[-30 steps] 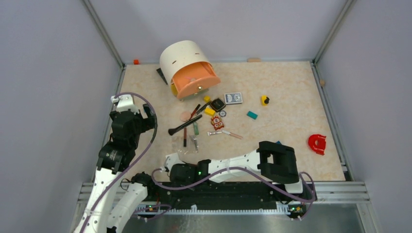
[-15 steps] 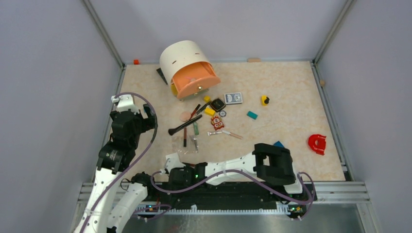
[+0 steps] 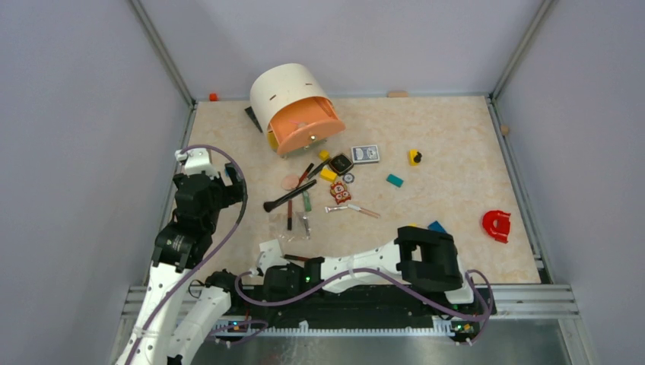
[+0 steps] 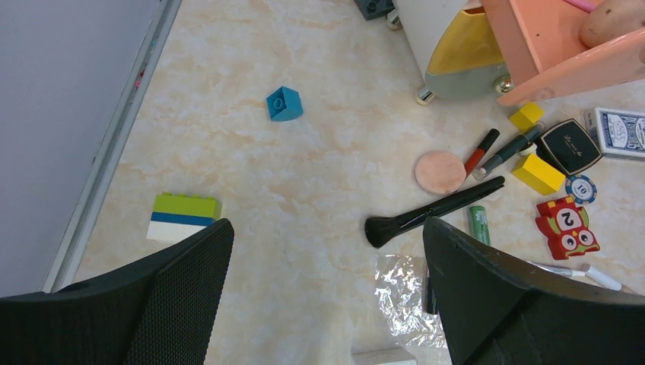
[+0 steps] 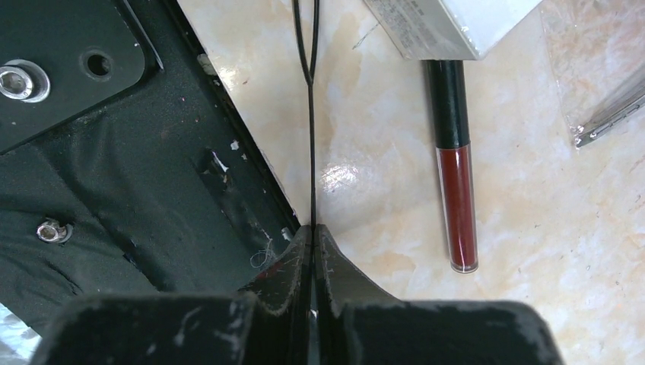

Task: Organize the makeup
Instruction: Pick up the makeup tool from the corner of the board, then place the makeup tool in the drawer.

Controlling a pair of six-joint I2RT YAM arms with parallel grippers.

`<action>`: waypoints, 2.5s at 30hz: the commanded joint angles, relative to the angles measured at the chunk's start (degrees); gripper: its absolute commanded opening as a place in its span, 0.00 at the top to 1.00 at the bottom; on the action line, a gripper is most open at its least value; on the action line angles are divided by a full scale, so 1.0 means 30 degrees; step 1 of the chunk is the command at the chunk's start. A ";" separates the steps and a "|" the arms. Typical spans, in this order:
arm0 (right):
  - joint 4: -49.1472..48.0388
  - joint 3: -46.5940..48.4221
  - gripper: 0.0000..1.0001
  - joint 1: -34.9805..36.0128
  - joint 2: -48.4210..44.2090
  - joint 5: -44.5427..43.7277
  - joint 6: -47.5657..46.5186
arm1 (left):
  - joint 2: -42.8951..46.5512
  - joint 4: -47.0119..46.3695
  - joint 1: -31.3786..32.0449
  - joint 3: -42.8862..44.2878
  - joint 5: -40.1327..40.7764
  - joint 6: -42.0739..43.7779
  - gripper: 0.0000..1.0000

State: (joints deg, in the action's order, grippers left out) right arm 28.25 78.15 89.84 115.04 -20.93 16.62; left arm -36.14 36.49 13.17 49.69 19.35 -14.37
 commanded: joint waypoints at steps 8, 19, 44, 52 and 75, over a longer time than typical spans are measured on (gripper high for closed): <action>-0.1777 -0.2171 1.00 0.0043 -0.3479 -0.1159 0.0022 | 0.0042 -0.0913 -0.0024 -0.0083 -0.0141 0.0253 0.01; -0.3146 -0.4586 1.00 -0.0595 -0.6673 -0.1391 0.0319 | 0.0113 -0.0917 -0.0024 -0.0097 -0.0038 0.0249 0.01; -0.7600 -0.1813 1.00 -1.1924 -1.2583 0.2617 -2.1183 | 0.0029 -0.1001 -0.0054 -0.0216 -0.0163 0.0249 0.01; -0.4220 0.3950 1.00 -1.4695 -0.8878 0.6916 -2.7788 | -0.0026 -0.1060 -0.0054 -0.0233 -0.0300 0.0279 0.01; -0.0111 1.2361 0.90 -1.6095 -0.0964 0.9729 -3.3207 | -0.0153 -0.1118 -0.0054 -0.0282 -0.0442 0.0308 0.01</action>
State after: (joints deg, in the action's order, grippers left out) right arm 29.45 112.16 42.19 111.28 7.92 -82.54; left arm -36.23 35.99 13.17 49.06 18.70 -13.76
